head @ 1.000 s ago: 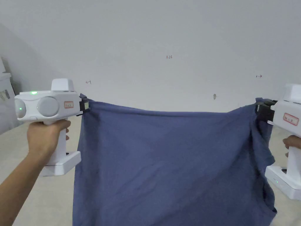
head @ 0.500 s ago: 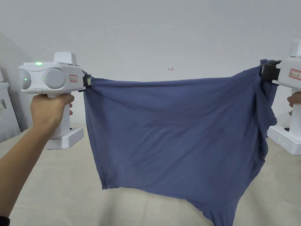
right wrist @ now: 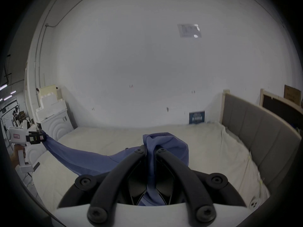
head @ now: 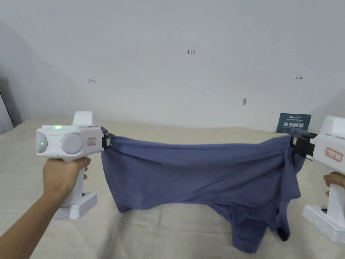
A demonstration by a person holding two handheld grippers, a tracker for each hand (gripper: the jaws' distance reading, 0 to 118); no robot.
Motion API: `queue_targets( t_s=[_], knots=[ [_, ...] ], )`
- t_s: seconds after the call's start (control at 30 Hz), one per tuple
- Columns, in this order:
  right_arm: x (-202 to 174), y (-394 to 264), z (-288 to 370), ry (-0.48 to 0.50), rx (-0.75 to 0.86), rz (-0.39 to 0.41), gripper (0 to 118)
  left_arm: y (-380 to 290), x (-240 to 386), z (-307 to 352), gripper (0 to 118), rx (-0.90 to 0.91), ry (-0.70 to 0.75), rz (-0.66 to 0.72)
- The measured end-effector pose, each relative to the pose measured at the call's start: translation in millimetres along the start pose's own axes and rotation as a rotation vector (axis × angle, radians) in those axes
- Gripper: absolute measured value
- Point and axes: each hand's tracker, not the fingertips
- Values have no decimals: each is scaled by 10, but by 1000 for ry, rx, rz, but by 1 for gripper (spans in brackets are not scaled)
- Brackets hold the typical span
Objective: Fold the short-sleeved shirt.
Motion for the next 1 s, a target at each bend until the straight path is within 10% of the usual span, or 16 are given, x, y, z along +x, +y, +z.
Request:
queue_targets(
  t_s=[1.0],
  knots=[
    [62, -2861, 2330, 90, -342, -159, 3, -3217, -523, 1670, 0, -355, 21, 69]
  ],
)
